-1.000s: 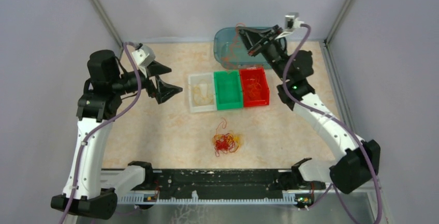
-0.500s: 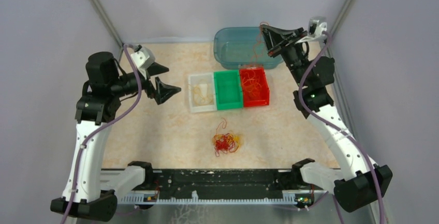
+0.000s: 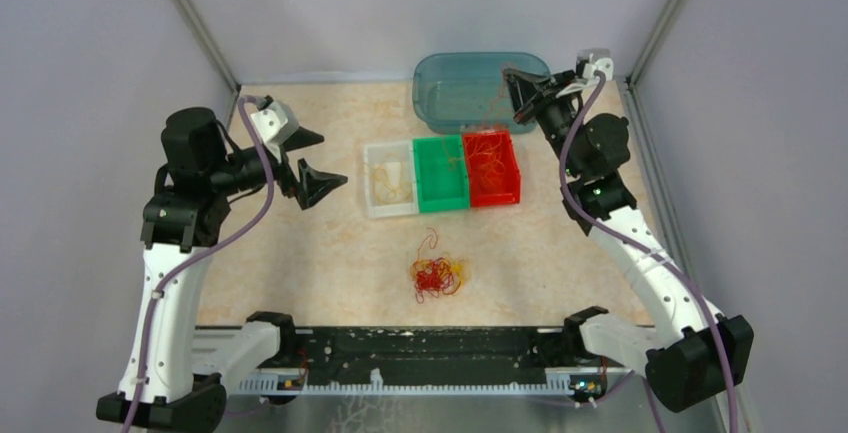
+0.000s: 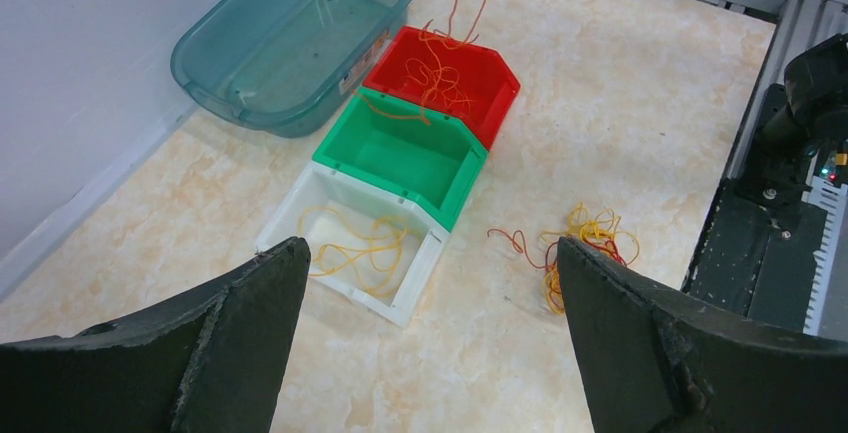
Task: Untangle the cables
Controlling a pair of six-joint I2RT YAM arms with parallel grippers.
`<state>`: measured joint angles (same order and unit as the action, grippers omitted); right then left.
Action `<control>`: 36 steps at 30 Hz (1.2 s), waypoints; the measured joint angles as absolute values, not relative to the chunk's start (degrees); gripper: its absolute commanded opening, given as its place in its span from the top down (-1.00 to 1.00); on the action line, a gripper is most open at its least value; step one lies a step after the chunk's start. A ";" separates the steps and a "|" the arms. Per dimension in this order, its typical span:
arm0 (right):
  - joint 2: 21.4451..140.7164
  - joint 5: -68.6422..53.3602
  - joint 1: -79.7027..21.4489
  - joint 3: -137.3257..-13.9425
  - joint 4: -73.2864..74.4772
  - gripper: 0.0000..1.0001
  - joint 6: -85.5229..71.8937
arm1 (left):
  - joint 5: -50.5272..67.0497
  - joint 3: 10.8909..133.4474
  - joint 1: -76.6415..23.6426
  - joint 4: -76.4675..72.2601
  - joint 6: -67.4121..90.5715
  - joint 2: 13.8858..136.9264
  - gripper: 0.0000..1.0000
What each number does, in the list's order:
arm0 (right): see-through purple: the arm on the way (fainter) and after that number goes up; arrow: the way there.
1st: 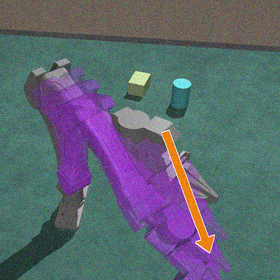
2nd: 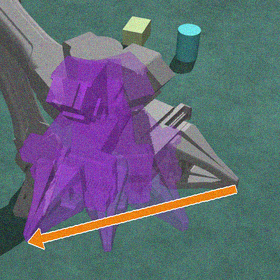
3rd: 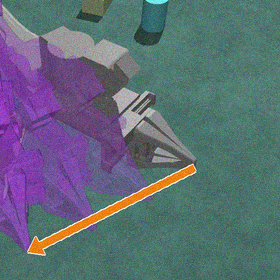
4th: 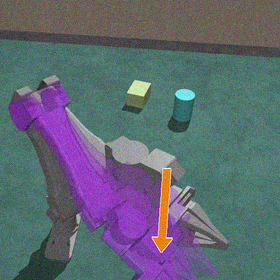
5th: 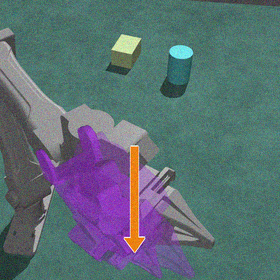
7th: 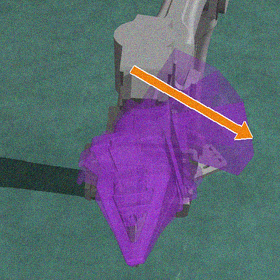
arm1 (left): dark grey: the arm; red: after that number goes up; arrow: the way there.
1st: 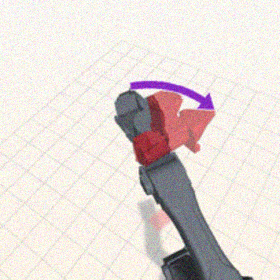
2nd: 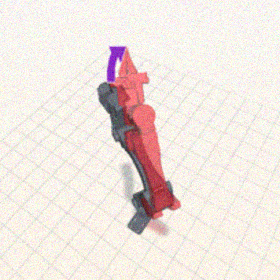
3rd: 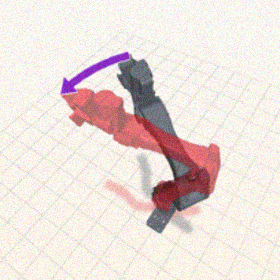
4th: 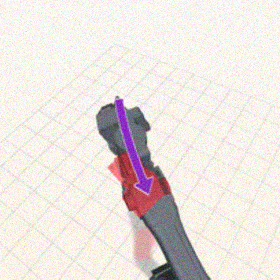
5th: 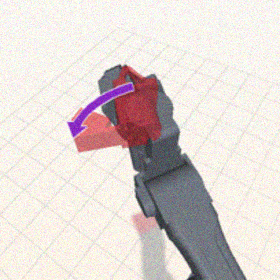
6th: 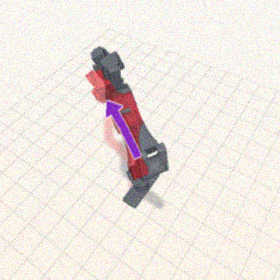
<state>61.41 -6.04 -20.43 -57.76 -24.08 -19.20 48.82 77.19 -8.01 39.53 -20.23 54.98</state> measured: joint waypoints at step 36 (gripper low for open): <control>66.83 -0.97 -15.97 -53.95 -24.71 1.00 -13.54 | 48.82 75.94 -8.01 39.66 -21.41 54.52 -0.98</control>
<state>66.83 -0.97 -15.97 -53.95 -24.71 -13.54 48.82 75.94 -8.01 39.66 -21.41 54.52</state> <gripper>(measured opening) 0.010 0.989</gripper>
